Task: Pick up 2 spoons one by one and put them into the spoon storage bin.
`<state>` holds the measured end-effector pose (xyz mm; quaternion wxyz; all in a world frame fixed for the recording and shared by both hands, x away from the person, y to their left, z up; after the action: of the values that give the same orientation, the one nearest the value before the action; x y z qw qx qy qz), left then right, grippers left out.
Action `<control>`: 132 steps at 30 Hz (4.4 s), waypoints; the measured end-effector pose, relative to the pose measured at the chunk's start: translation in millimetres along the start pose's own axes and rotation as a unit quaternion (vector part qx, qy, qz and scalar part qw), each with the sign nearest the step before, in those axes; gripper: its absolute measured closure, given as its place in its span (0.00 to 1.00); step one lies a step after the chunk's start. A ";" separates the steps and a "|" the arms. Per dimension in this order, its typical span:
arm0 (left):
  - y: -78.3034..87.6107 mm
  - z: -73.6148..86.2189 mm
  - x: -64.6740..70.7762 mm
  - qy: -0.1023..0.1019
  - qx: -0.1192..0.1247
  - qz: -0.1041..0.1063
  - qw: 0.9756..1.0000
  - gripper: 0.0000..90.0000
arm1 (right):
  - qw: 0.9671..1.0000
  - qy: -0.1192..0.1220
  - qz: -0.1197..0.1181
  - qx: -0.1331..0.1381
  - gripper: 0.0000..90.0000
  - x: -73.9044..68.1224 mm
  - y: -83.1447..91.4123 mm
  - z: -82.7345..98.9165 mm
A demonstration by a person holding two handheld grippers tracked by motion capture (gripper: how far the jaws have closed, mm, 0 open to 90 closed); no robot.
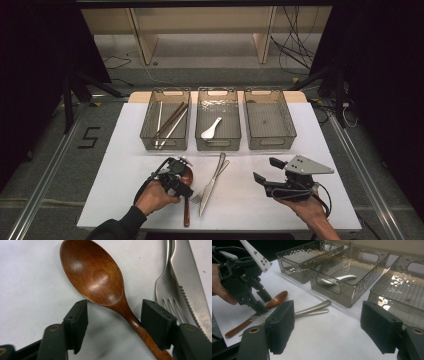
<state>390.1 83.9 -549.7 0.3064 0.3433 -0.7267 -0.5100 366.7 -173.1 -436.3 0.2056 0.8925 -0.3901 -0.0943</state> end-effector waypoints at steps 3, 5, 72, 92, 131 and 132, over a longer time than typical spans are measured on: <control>0.4 1.2 -0.5 -0.013 0.000 -0.010 1.000 0.49 | 1.000 -0.001 0.000 0.001 0.32 0.1 0.0 -0.4; 1.0 2.2 -1.0 -0.021 -0.001 -0.013 1.000 0.54 | 1.000 0.001 0.000 0.001 0.32 -0.2 -0.2 -0.2; 71.9 -63.6 -12.4 -0.036 0.168 0.083 0.982 0.93 | 1.000 -0.005 0.002 0.000 0.32 2.1 -1.9 0.6; 89.1 -134.3 -17.8 -0.029 0.214 0.086 0.973 0.93 | 1.000 -0.008 0.001 0.001 0.32 3.7 -1.6 0.8; 74.0 -235.3 -43.4 0.005 0.239 0.048 0.970 0.93 | 1.000 -0.006 -0.002 0.001 0.32 3.6 -2.2 1.6; 74.0 -236.5 -43.6 0.007 0.240 0.048 0.969 0.93 | 1.000 -0.006 -0.002 0.001 0.32 3.6 -2.2 1.7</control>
<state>589.6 11.8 -414.4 0.2440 0.3747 -0.8416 -0.3028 370.0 -174.9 -438.8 0.2022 0.8930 -0.3895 -0.0997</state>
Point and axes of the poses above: each handheld gripper's, and its own axes: y roughly backward along the jaws, z roughly out of its underside, x roughly to its right, the point moved 9 cm from there along -y, roughly forward along the jaws, and after that the axes turned 2 degrees about y, right-handed, at the moved point
